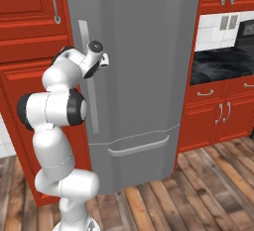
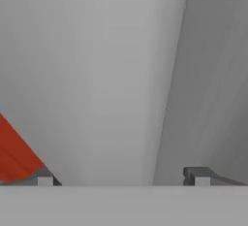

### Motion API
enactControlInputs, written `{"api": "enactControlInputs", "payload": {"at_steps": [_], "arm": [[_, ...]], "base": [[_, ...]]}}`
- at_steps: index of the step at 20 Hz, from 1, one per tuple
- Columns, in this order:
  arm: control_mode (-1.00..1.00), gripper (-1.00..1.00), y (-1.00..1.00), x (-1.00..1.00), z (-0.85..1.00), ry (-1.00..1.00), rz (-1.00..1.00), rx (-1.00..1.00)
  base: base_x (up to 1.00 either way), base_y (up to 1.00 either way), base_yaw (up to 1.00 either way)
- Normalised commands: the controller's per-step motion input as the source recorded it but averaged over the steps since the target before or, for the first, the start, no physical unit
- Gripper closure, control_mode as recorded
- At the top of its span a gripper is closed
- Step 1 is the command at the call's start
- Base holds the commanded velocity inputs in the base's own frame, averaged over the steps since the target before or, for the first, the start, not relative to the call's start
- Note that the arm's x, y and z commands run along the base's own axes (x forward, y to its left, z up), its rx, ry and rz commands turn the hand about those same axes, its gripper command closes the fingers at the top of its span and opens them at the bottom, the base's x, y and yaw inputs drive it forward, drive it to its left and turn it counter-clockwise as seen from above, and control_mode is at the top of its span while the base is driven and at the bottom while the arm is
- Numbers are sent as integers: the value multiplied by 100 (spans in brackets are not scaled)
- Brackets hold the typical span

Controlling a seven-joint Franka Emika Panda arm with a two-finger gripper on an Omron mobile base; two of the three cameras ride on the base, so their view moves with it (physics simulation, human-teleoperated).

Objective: Retrieve the butter from the fridge and place it on a plate on the dining table. Then retrieve the butter knife by the fridge and place it near the plate.

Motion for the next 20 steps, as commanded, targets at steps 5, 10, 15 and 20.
{"api": "enactControlInputs", "payload": {"at_steps": [5,10,15,20], "arm": [[-100,100,14,21,-5,-3,3,6],[-100,100,0,3,0,3,1,0],[-100,100,-53,-21,7,1,0,-4],[-100,100,-100,-80,5,4,1,-4]], "base": [[0,0,0],[0,0,0],[0,0,0],[0,0,0]]}}
